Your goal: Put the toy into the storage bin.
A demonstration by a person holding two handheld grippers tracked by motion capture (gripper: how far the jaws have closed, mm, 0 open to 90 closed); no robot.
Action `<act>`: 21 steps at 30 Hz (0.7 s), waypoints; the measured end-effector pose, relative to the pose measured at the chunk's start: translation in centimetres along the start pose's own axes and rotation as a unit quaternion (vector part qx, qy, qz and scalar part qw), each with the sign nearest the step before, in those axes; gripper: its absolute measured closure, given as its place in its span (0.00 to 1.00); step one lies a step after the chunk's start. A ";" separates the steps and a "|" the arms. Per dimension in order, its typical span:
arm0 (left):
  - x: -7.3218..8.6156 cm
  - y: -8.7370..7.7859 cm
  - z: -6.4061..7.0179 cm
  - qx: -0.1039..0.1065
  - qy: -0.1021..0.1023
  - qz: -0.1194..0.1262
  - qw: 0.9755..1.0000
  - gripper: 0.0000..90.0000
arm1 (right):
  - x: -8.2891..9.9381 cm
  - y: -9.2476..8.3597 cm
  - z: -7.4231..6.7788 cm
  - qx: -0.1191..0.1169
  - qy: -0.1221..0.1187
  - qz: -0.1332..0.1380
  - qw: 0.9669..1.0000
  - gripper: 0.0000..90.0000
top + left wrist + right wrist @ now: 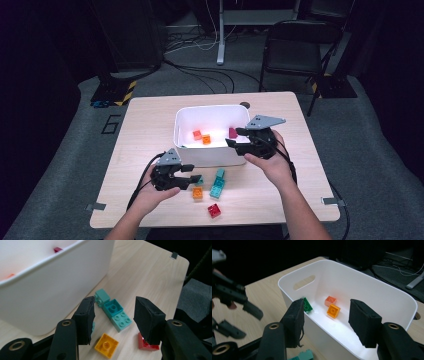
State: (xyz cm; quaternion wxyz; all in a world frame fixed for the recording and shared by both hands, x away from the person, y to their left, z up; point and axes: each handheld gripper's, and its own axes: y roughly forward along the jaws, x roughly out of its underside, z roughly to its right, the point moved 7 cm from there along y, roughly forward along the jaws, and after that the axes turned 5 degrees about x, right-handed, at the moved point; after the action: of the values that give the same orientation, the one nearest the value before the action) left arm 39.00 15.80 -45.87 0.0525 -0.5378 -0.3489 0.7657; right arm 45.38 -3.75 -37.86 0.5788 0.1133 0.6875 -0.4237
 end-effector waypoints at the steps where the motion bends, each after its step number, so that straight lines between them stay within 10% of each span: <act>1: 0.1 0.2 0.2 0.004 -0.002 -0.001 1.000 0.56 | -0.1 -0.2 0.1 0.001 0.009 0.005 1.000 0.50; 21: 4.4 6.1 4.2 0.076 0.052 -0.065 0.994 0.57 | 0.4 0.3 0.3 0.017 -0.013 -0.006 1.000 0.52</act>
State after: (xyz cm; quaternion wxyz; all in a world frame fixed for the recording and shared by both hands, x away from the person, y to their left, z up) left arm 35.35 11.22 -52.15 0.1610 -0.5470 -0.3212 0.7561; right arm 45.73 -3.90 -38.32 0.5832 0.1132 0.6733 -0.4402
